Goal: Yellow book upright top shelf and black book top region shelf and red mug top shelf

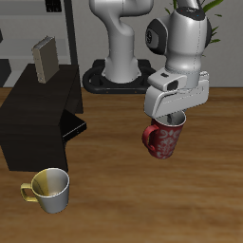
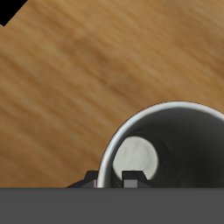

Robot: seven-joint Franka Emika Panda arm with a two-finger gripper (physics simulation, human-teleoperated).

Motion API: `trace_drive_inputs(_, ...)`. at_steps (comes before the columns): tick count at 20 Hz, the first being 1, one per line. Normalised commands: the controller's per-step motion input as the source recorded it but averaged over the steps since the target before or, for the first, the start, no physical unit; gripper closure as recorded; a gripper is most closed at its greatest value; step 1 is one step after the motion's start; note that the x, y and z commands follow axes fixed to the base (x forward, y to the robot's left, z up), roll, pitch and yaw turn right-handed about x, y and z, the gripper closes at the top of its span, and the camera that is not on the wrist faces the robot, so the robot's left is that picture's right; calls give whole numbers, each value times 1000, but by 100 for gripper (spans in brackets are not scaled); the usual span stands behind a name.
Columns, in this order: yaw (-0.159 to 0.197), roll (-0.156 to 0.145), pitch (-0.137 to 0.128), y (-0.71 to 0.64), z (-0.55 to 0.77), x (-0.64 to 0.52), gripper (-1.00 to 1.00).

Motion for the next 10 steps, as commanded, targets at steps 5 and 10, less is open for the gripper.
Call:
trace_drive_inputs(5,58,-57,-82,-442,795,-348,100)
trace_drive_inputs(10,-9,-111,-74,-542,734,-343,100)
